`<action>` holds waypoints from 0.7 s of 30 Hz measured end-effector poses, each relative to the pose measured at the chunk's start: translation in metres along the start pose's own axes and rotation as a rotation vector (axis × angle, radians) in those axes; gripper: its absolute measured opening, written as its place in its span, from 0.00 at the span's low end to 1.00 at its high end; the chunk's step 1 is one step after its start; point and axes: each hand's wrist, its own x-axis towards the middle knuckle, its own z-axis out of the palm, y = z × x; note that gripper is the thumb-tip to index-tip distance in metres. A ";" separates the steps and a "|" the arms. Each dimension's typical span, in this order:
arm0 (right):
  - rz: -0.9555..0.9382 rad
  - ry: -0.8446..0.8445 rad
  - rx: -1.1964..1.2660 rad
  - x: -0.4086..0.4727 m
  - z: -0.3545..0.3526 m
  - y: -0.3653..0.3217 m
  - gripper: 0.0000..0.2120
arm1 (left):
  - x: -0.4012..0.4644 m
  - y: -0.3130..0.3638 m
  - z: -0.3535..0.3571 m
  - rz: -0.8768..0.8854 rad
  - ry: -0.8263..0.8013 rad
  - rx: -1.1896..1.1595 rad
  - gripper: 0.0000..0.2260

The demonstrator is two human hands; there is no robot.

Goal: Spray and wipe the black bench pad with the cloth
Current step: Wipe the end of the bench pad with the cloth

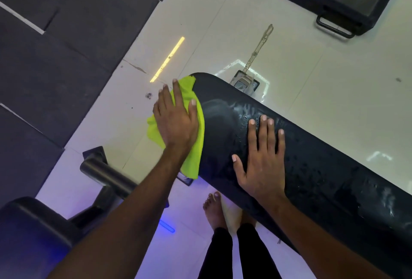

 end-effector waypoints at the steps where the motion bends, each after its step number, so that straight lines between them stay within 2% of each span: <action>1: 0.000 0.005 0.000 0.000 0.000 0.000 0.43 | 0.014 0.008 0.000 -0.012 0.000 -0.010 0.29; 4: -0.003 0.003 0.000 0.000 0.000 0.001 0.42 | 0.023 0.024 0.002 0.030 0.009 0.024 0.30; 8: 0.002 -0.007 -0.005 0.000 -0.004 0.000 0.41 | -0.018 -0.016 0.002 0.267 0.021 0.060 0.29; 11: 0.007 -0.012 -0.008 0.000 -0.006 -0.001 0.42 | -0.054 -0.036 0.009 0.154 0.029 0.073 0.29; 13: 0.010 -0.018 -0.013 0.000 -0.006 -0.002 0.42 | -0.066 -0.020 0.014 0.063 0.040 0.079 0.30; 14: 0.008 -0.019 -0.014 0.000 -0.007 -0.003 0.42 | -0.063 -0.009 0.014 0.072 0.038 0.075 0.31; 19: 0.006 -0.007 -0.017 -0.001 -0.005 -0.002 0.41 | 0.005 -0.002 0.005 0.510 -0.034 0.102 0.31; 21: 0.004 -0.007 -0.016 -0.001 -0.005 -0.001 0.41 | 0.016 -0.015 0.001 0.514 -0.024 0.080 0.29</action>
